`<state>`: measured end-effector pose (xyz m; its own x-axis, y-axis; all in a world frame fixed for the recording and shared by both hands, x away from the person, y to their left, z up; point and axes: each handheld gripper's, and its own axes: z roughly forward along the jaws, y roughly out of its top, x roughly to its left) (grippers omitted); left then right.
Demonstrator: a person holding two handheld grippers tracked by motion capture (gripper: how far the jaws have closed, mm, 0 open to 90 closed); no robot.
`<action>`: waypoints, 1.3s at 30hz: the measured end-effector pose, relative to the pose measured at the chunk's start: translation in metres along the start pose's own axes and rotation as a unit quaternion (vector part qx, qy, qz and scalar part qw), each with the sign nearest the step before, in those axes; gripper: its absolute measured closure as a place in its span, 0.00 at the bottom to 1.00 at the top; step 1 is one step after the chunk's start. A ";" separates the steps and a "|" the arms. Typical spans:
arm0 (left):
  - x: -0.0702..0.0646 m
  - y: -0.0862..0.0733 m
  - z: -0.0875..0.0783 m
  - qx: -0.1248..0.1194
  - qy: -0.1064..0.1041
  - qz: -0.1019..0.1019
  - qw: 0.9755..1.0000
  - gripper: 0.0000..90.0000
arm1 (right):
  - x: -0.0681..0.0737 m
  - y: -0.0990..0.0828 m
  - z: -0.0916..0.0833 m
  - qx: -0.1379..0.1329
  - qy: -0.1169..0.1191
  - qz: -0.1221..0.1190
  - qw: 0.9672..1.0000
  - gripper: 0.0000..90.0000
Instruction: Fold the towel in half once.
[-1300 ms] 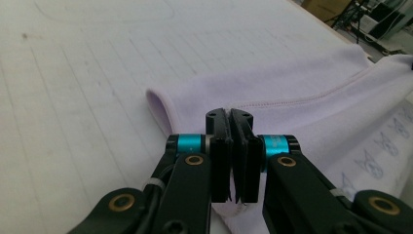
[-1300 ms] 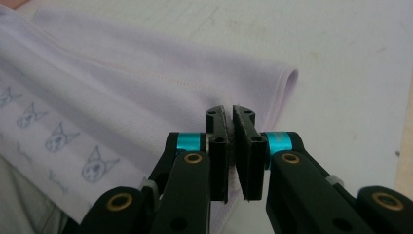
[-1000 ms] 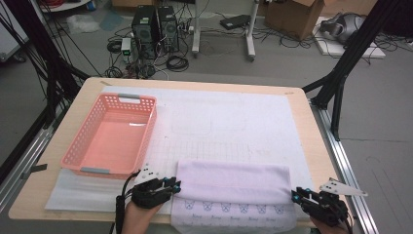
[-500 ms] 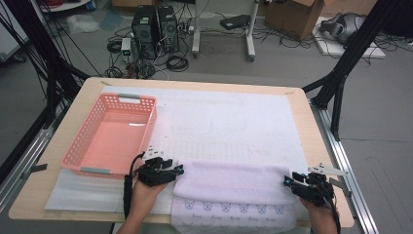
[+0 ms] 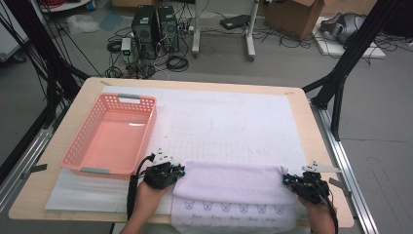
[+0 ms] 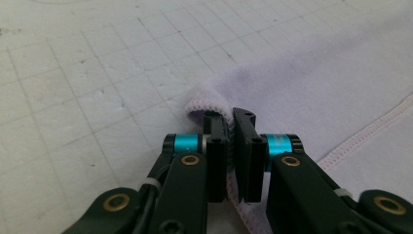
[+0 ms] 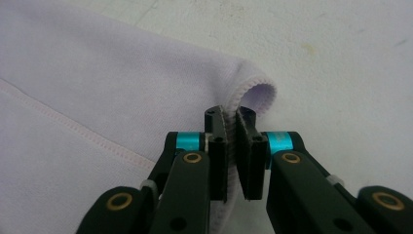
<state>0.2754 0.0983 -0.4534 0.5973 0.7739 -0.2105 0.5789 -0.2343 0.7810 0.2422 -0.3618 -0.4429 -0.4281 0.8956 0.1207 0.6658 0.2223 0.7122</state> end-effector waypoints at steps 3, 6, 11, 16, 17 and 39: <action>0.004 0.002 0.000 -0.007 0.000 -0.018 1.000 0.95 | -0.003 -0.001 0.000 -0.008 0.010 0.006 1.000 0.96; 0.008 0.014 0.002 -0.026 0.006 -0.031 0.999 0.95 | -0.006 0.006 0.001 -0.023 0.003 -0.003 1.000 0.97; 0.024 0.044 0.009 -0.035 0.019 -0.050 0.998 0.95 | -0.015 0.030 0.009 -0.052 -0.010 0.003 0.999 0.98; 0.032 0.056 0.019 -0.035 0.027 -0.059 0.997 0.95 | -0.027 0.051 0.022 -0.039 -0.006 0.018 0.999 0.98; 0.032 0.055 0.021 -0.028 0.028 -0.059 0.997 0.95 | -0.028 0.052 0.025 -0.030 0.003 0.036 0.999 0.96; 0.032 0.045 0.023 -0.028 0.042 -0.041 0.998 0.95 | -0.020 0.040 0.032 -0.013 0.032 0.029 0.999 0.96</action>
<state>0.3333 0.0989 -0.4388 0.5004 0.8356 -0.2268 0.5898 -0.1372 0.7958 0.2968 -0.3590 -0.4390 -0.4283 0.8797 0.2066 0.6747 0.1592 0.7207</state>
